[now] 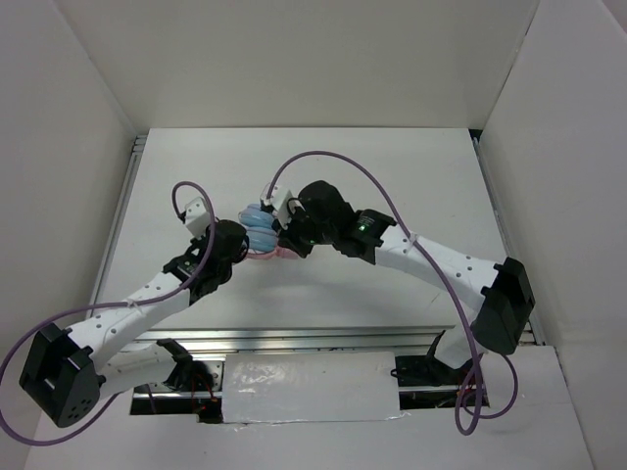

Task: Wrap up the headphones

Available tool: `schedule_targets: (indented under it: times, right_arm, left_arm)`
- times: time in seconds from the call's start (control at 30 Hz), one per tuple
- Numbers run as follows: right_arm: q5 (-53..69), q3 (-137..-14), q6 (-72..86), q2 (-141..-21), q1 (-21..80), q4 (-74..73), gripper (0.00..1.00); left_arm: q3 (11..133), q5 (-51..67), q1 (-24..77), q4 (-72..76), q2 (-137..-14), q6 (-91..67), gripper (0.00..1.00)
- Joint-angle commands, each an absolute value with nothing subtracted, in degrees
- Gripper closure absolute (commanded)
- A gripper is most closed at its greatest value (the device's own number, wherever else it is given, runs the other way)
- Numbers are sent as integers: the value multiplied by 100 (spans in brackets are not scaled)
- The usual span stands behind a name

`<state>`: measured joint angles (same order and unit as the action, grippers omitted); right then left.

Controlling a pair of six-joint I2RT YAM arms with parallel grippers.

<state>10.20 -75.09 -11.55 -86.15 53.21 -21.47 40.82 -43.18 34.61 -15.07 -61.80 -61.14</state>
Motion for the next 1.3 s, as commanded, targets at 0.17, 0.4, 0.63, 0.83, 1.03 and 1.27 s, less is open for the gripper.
schedule_targets:
  times: [0.17,0.4,0.63,0.83,1.03,1.27]
  right_arm:
    - [1661,-8059,-2091,-8789,4650,-2882,100]
    - [1196,-7973,-2663,-9096,4202,-3367,99]
    - [1231,-7375,-2382,-9018,3981,-2602,67]
    - [1300,-7014,-2277,-8798,3938,-2136,53]
    - [1643,-6856,-2215,-8649,3885,-2127,0]
    - [1828,-5864,-1645,-7658,4043,-1662,0]
  left_arm:
    - [3841,-2980,3472,158,-6319,-4703,100]
    - [3498,-2575,3472,325,-6091,-4500,100]
    - [3393,-2294,3472,404,-5740,-4500,100]
    - [3507,-2215,3472,352,-5695,-4658,100]
    - [3577,-2241,3472,351,-5652,-4667,100]
    - [3595,-2312,3472,343,-5722,-4693,100]
